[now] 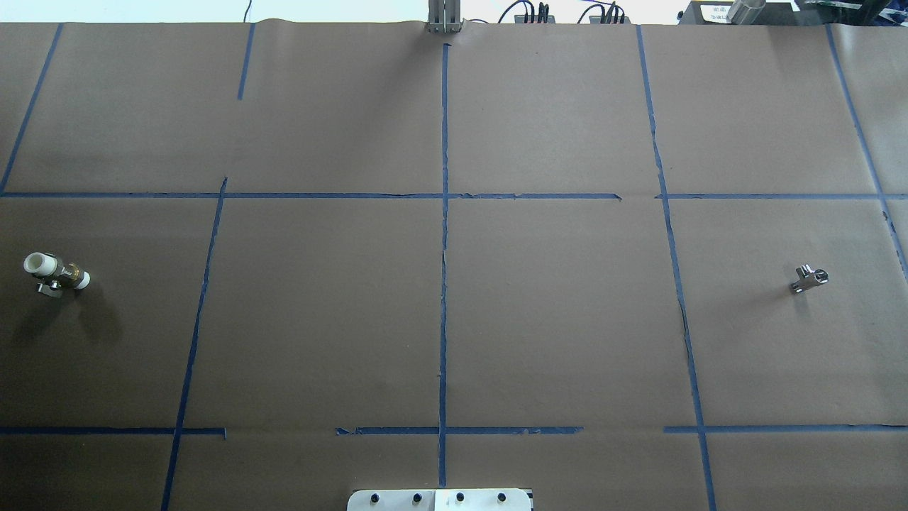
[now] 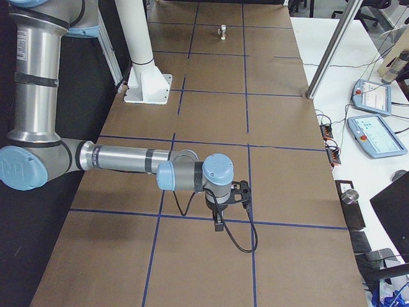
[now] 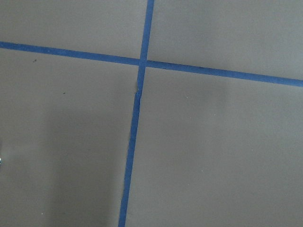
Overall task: Assemble PPR valve and pipe with both arms
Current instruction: 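Move the left gripper down over the white-and-brass pipe fitting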
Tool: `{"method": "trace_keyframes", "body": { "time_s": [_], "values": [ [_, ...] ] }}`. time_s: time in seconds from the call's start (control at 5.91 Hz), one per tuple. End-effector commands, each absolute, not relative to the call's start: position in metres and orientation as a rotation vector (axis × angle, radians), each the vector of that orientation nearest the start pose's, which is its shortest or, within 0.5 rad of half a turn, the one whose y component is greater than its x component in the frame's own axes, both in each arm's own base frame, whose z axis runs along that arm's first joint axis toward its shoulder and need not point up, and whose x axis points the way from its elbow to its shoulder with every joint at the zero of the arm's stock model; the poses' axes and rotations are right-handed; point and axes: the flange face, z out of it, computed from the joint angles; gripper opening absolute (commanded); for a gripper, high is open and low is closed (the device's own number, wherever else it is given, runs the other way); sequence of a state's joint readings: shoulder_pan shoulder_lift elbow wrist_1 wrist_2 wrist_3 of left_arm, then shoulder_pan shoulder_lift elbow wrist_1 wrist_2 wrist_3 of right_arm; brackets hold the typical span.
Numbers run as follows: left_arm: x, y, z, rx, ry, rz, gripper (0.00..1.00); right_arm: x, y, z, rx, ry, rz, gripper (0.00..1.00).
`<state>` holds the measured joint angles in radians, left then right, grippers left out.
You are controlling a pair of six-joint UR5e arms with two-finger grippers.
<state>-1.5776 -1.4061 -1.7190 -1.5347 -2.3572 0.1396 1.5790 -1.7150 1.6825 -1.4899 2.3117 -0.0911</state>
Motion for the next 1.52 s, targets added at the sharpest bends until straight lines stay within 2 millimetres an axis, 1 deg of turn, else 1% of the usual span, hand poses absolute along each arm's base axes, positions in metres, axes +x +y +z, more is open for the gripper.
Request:
{"method": "trace_keyframes", "body": {
  "time_s": [0.0,0.17,0.34,0.51,0.68,0.85,1.02,1.18,1.35],
  "values": [
    [-0.065,-0.415,0.659,0.015,0.788,0.111,1.00,0.069,-0.434,0.664,0.083,-0.738,-0.097,1.00],
    [-0.066,-0.414,0.659,0.020,0.786,0.113,1.00,0.069,-0.438,0.649,0.113,-0.738,-0.108,1.00],
    [-0.066,-0.416,0.651,0.037,0.781,0.117,1.00,0.069,-0.441,0.635,0.136,-0.736,-0.117,1.00],
    [-0.065,-0.427,0.642,0.061,0.787,0.127,1.00,0.069,-0.438,0.634,0.140,-0.736,-0.120,1.00],
    [-0.064,-0.467,0.612,0.148,0.777,0.164,1.00,0.069,-0.421,0.650,0.112,-0.735,-0.116,1.00],
    [-0.063,-0.474,0.598,0.182,0.780,0.185,1.00,0.069,-0.424,0.646,0.149,-0.736,-0.126,1.00],
    [-0.062,-0.476,0.591,0.208,0.778,0.203,1.00,0.064,-0.424,0.646,0.136,-0.775,-0.120,1.00],
    [-0.028,-0.481,0.582,0.238,0.791,0.282,1.00,0.062,-0.423,0.643,0.140,-0.803,-0.122,1.00],
    [-0.006,-0.481,0.578,0.162,0.808,0.167,1.00,0.059,-0.424,0.643,0.141,-0.797,-0.133,1.00]
  ]
}}
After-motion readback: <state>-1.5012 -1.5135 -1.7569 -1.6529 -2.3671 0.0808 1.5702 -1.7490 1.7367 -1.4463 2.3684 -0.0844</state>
